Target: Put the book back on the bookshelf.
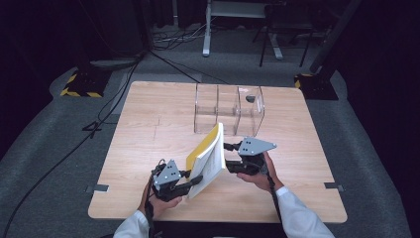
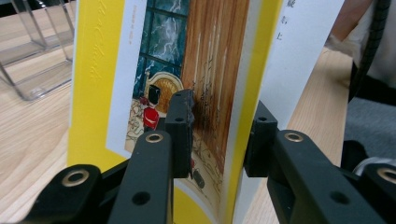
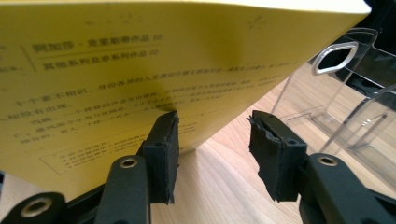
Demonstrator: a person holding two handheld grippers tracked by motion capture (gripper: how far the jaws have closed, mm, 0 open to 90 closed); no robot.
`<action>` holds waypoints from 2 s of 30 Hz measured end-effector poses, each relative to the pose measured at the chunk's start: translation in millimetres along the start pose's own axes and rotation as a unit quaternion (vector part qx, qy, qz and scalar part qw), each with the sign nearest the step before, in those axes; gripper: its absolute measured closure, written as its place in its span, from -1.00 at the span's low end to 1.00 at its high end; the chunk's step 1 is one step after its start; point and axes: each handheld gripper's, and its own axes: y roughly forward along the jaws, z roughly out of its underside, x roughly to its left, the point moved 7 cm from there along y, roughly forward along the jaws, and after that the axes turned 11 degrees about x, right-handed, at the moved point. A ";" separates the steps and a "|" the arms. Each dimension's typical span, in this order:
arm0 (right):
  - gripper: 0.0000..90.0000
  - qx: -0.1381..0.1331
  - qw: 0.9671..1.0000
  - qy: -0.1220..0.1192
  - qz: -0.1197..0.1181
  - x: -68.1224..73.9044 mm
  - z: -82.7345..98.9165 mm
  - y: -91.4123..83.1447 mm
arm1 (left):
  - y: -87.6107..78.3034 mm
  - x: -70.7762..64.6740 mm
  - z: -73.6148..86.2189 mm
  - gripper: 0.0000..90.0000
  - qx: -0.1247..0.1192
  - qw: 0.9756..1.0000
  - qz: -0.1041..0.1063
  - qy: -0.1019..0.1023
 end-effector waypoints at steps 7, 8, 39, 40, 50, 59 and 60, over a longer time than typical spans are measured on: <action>0.21 -0.010 1.000 0.015 0.018 -12.7 4.4 -12.1 | 17.2 -2.3 -14.3 0.54 -0.005 1.000 0.015 0.012; 0.21 -0.010 1.000 0.015 0.018 -12.7 4.4 -12.1 | 22.1 -2.8 -18.6 0.54 -0.005 1.000 0.018 0.016; -0.02 -0.019 0.999 0.022 0.038 -16.6 34.5 -52.5 | 50.3 -22.1 -42.4 0.44 0.016 0.997 0.013 0.068; -0.02 -0.018 0.999 0.021 0.040 -15.0 34.3 -51.2 | 49.1 -23.6 -41.6 0.38 0.018 0.997 0.015 0.068; -0.04 -0.015 0.999 0.009 0.041 -4.2 32.3 -39.8 | 54.2 -40.7 -43.5 -0.42 0.033 0.997 -0.002 0.073; -0.04 -0.026 0.999 0.024 0.037 -1.1 29.3 -32.0 | 68.8 -36.7 -48.4 -0.45 0.034 0.995 -0.085 0.036; -0.05 -0.026 0.999 0.024 0.037 -1.3 29.3 -31.6 | 69.5 -36.3 -48.5 -0.43 0.034 0.995 -0.091 0.033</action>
